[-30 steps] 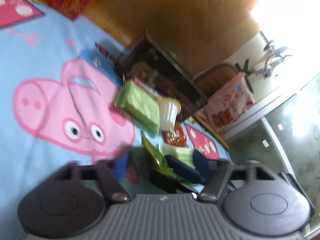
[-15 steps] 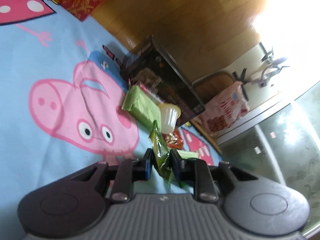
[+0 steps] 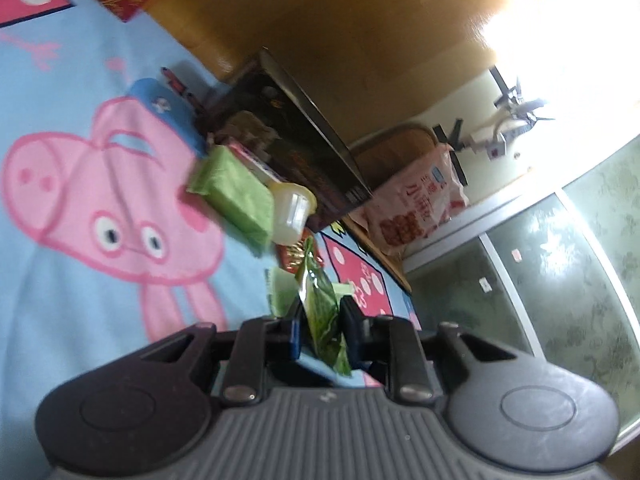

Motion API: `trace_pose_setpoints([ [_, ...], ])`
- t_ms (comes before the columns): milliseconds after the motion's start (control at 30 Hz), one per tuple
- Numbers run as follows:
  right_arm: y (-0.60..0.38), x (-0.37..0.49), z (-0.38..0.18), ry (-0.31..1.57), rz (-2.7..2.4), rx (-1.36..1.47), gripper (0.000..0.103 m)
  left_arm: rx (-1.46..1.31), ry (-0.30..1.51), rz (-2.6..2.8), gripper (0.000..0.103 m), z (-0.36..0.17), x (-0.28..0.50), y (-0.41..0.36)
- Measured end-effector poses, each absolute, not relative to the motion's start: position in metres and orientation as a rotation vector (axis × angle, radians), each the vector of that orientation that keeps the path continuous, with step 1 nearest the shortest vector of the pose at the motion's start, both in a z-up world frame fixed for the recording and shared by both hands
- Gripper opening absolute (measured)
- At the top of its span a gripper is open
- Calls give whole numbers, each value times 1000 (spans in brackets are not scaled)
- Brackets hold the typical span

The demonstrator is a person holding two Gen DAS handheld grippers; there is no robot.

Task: Organize snacks
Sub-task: 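Grasp and lift the translucent green bag with the left gripper, then carry the green bag over the black tin and release it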

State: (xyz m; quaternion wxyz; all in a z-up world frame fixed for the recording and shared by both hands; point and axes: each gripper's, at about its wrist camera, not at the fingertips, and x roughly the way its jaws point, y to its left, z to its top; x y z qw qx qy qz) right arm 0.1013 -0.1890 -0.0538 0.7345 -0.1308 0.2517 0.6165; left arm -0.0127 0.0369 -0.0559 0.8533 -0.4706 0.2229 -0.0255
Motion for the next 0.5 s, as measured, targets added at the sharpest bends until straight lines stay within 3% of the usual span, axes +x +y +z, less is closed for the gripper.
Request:
trace_pose_setpoints([
  [500, -224, 119, -38, 437, 1234, -222, 42, -838, 507, -151, 19, -26, 45, 5],
])
